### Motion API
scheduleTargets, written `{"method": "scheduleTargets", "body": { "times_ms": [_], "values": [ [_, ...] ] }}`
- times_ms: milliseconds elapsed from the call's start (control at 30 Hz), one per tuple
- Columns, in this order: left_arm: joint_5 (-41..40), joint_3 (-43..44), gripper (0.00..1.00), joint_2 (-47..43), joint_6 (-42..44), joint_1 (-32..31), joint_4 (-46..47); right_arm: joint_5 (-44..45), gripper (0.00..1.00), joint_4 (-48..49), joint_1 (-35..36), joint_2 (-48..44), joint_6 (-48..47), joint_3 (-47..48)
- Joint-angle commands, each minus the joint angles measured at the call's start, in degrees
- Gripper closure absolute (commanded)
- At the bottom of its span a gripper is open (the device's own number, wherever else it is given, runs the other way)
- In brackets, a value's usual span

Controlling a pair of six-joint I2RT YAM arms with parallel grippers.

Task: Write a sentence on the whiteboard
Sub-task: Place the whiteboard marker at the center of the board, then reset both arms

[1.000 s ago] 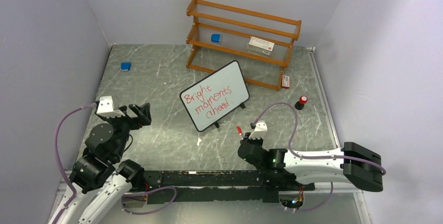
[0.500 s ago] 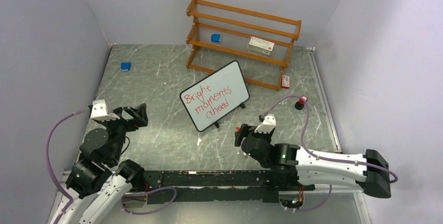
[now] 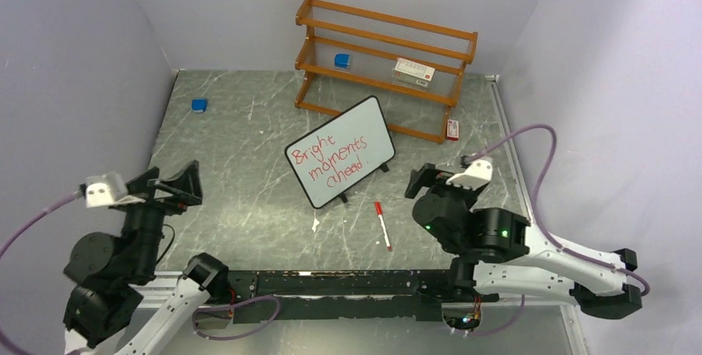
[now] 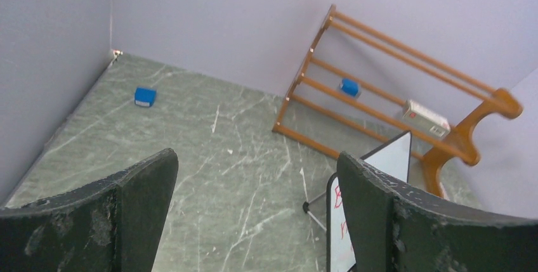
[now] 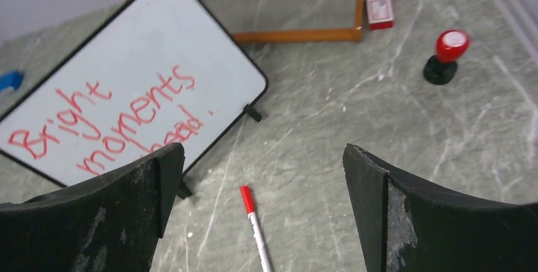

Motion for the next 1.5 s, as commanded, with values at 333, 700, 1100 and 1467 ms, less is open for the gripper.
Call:
{"method": "scheduleTargets", "body": {
  "times_ms": [333, 700, 1100, 1467],
  "values": [
    [-5.3, 0.3, 0.02, -5.6, 0.3, -0.2, -0.4, 6.7, 0.00, -3.4, 0.1, -14.5, -9.2, 2.5],
    [-4.9, -0.8, 0.02, -3.7, -1.3, -0.2, 0.2, 6.0, 0.00, -4.3, 0.0, -13.5, -8.1, 2.3],
    [-4.2, -3.6, 0.02, -3.7, -2.0, -0.2, 1.8, 5.3, 0.00, -0.7, 0.0, -16.5, -11.8, 0.7],
    [-3.0, -5.4, 0.02, -2.4, -1.9, -0.2, 3.7, 4.8, 0.00, 0.4, 0.0, -17.6, -12.9, 0.0]
  ]
}}
